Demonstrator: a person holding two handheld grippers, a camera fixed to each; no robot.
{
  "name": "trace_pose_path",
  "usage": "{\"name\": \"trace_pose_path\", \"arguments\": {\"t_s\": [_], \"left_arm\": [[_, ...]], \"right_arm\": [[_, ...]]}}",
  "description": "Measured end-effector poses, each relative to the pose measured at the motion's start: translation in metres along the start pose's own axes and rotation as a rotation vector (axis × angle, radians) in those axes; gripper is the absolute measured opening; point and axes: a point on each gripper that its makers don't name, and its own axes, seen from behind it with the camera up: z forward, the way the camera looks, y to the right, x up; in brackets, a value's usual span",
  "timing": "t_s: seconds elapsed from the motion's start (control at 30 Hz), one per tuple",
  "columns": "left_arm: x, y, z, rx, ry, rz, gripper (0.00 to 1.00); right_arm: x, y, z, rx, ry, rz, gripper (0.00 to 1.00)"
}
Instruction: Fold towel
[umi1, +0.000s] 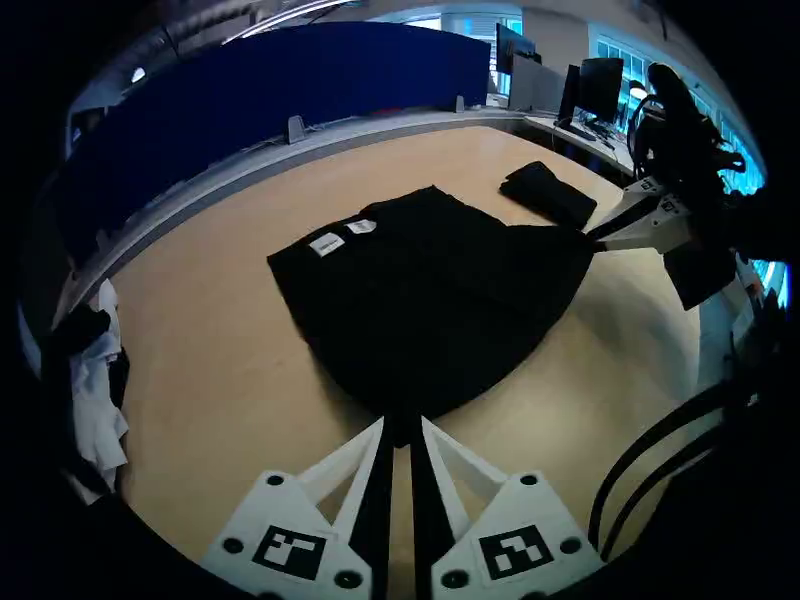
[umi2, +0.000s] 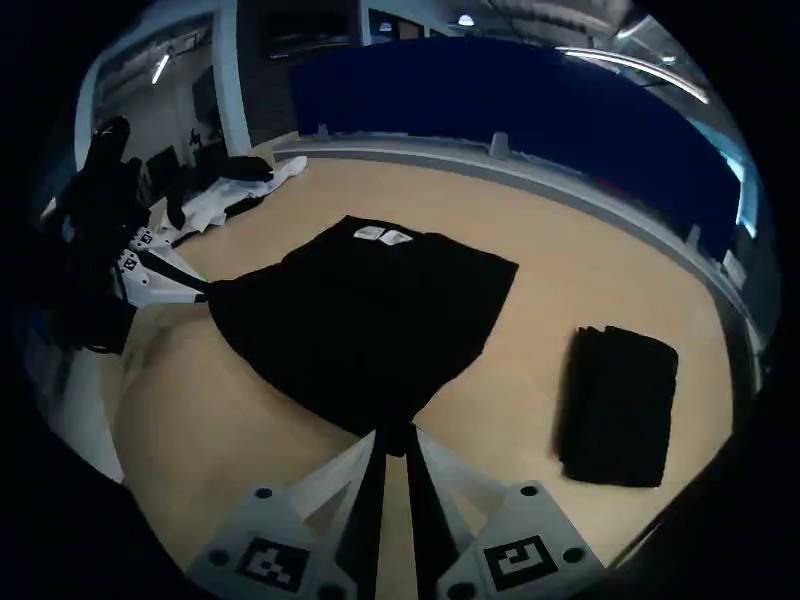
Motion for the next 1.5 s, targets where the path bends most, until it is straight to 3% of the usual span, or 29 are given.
{"name": "trace_pose_path", "arguments": {"t_s": [0.57,0.87,1.27,1.5], "left_arm": [[0.036,0.000,-0.045,0.008,0.035,-0.073,0.11],[0.043,0.002,-0.064,0.006,0.038,-0.095,0.11],[0.043,0.003,-0.059,0.002,0.031,-0.100,0.11],[0.048,-0.004,-0.052,0.000,0.025,-0.127,0.11]], "right_arm": [[0.050,-0.008,-0.044,-0.001,0.062,0.001,0.13],[0.058,-0.016,-0.066,0.018,0.058,0.005,0.13],[0.052,-0.016,-0.064,0.027,0.029,0.027,0.13],[0.056,-0.009,-0.059,0.027,0.013,0.056,0.13]]}}
